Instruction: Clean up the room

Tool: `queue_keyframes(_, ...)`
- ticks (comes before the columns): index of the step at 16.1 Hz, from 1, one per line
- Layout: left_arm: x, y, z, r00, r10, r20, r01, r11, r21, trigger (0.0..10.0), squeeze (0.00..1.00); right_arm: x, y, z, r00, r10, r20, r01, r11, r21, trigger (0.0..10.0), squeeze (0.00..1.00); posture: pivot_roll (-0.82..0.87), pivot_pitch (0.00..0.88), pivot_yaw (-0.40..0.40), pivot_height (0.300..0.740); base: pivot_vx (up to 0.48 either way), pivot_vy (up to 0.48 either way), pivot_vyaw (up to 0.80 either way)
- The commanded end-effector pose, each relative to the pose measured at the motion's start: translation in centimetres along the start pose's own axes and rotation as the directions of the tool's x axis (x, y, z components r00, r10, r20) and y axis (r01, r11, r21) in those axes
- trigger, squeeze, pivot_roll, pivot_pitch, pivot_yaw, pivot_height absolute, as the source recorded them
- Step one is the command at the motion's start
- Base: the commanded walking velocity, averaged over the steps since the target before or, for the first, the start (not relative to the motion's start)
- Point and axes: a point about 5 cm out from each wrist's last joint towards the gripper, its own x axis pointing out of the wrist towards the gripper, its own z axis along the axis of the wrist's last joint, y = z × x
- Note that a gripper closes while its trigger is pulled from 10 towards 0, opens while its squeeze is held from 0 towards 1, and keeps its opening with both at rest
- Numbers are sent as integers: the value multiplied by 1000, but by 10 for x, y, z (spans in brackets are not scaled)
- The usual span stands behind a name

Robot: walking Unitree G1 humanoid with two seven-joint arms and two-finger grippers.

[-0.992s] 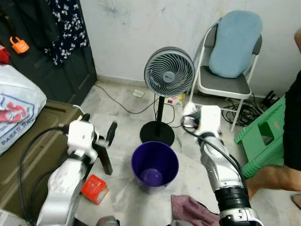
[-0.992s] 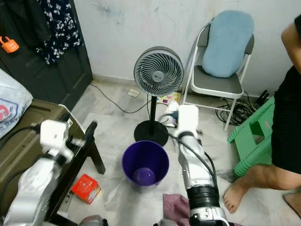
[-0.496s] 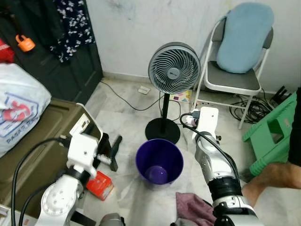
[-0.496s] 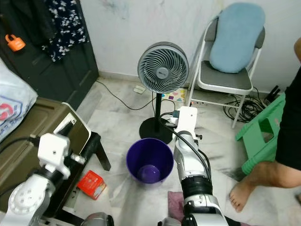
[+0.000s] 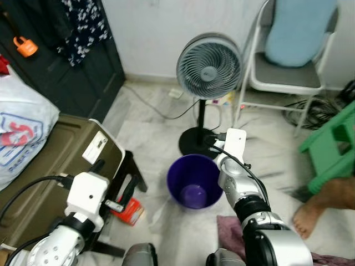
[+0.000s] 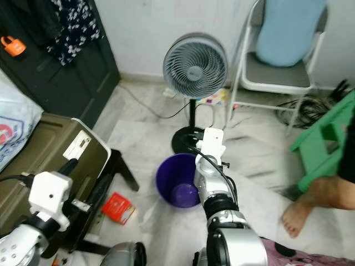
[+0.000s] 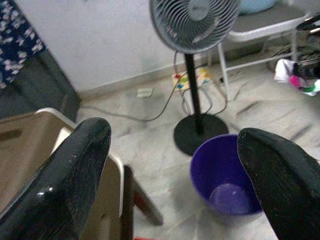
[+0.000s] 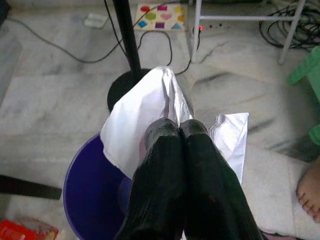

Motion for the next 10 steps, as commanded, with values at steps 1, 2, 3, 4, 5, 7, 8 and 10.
queue_keyframes(1,-5,2,3,1000,3,-13,-3,1000,7,10000,0,0,11,2,1000,18,2,-18,1000,5,10000,0,161,175,91,740,0,0,0)
queue_keyframes(2,-9,1,4,1000,2,-27,-2,1000,7,10000,0,0,15,-2,999,28,-15,-29,999,-20,10000,0,176,189,98,740,0,0,0)
queue_keyframes(3,-14,2,5,999,6,-40,-5,1000,11,10000,0,0,15,-10,999,20,-50,-22,1000,-23,10000,0,186,196,102,740,0,0,0)
queue_keyframes(4,-19,3,6,998,15,-54,-13,1000,22,10000,0,0,14,-14,998,10,-65,-12,1000,-23,10000,0,205,208,109,740,0,0,0)
queue_keyframes(5,-22,4,7,998,22,-59,-20,999,27,10000,0,-1,15,-15,997,9,-73,-11,1000,-19,10000,0,215,213,114,740,0,0,0)
queue_keyframes(7,-31,7,9,996,34,-85,-31,999,31,10000,0,-1,19,-16,997,17,-75,-18,1000,-13,10000,0,233,227,125,740,0,0,0)
queue_keyframes(8,-34,8,9,995,35,-93,-32,999,31,10000,0,-2,22,-16,997,23,-75,-24,1000,-10,10000,0,236,234,127,740,0,0,0)
queue_keyframes(10,-37,8,10,994,36,-107,-34,999,25,10000,0,-3,26,-16,997,30,-65,-31,999,-13,10000,0,243,243,132,740,0,0,0)
